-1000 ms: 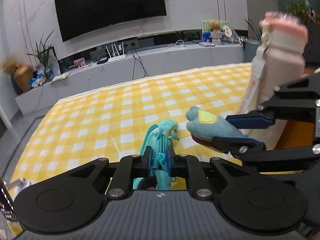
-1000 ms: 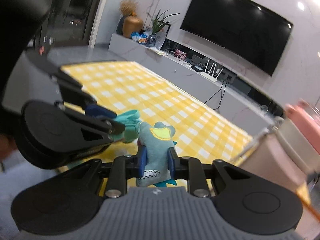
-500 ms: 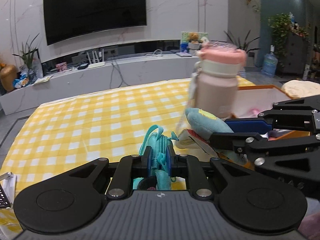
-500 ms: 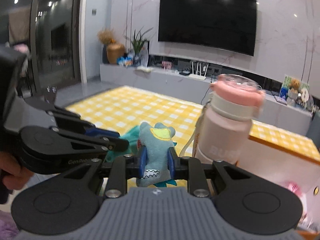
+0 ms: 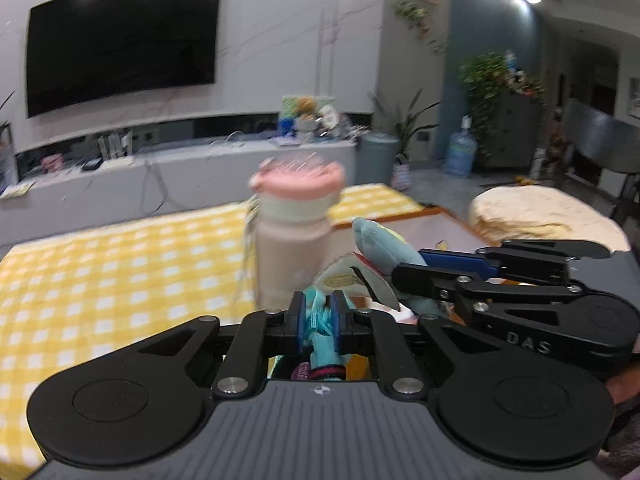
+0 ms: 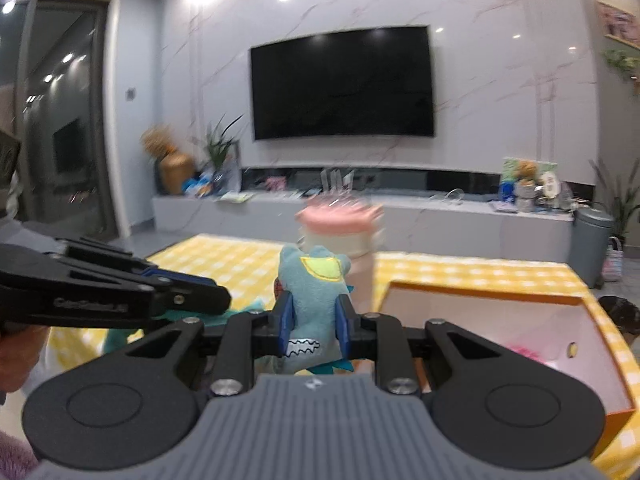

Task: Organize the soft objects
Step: 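Lift the teal pouch with the left tool while the right tool lifts the plush dinosaur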

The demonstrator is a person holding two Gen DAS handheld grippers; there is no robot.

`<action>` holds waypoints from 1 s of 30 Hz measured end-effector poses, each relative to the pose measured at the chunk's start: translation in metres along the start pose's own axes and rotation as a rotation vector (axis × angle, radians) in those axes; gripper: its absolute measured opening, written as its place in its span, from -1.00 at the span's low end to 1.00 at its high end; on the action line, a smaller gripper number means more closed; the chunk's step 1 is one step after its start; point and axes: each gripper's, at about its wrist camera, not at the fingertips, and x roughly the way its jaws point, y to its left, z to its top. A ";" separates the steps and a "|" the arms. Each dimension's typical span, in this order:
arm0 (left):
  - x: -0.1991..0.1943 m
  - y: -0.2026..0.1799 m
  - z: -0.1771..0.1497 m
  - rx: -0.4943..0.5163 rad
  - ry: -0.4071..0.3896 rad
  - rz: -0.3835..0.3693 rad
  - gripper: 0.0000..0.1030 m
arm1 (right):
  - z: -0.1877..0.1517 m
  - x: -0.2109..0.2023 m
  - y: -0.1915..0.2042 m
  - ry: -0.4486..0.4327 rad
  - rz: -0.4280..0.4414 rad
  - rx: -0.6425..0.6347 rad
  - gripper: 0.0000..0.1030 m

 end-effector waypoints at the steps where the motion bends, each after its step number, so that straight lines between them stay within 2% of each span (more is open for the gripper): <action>1: 0.000 -0.004 0.003 0.006 -0.009 -0.014 -1.00 | 0.002 -0.005 -0.005 -0.018 -0.019 0.011 -0.59; 4: 0.000 -0.019 0.015 0.044 -0.055 -0.041 -1.00 | 0.005 -0.017 -0.019 -0.045 -0.053 0.048 -0.59; 7: 0.000 -0.035 0.029 0.101 -0.110 -0.053 -1.00 | 0.004 -0.018 -0.033 -0.037 -0.089 0.084 -0.59; 9: 0.004 -0.043 0.034 0.137 -0.124 -0.042 -1.00 | 0.001 -0.018 -0.037 -0.029 -0.101 0.099 -0.59; 13: 0.010 -0.040 0.033 0.106 -0.105 -0.071 -1.00 | -0.013 -0.020 -0.046 0.012 -0.113 0.120 -0.58; 17: 0.024 -0.037 0.013 0.127 -0.002 -0.093 -0.98 | -0.025 -0.017 -0.052 0.053 -0.116 0.149 -0.58; 22: 0.038 -0.017 -0.026 0.119 0.179 -0.098 -0.93 | -0.027 -0.012 -0.053 0.063 -0.046 0.162 -0.58; 24: 0.045 -0.006 -0.041 0.078 0.251 -0.104 -0.79 | -0.029 -0.009 -0.051 0.071 -0.023 0.162 -0.58; 25: 0.048 -0.001 -0.049 0.062 0.287 -0.109 -0.62 | -0.029 -0.007 -0.049 0.075 -0.017 0.161 -0.58; 26: 0.051 0.003 -0.055 0.051 0.312 -0.115 -0.54 | -0.030 -0.004 -0.048 0.081 -0.016 0.159 -0.58; 30: 0.066 0.014 -0.078 0.026 0.415 -0.152 -0.49 | -0.031 0.003 -0.047 0.093 -0.031 0.167 -0.58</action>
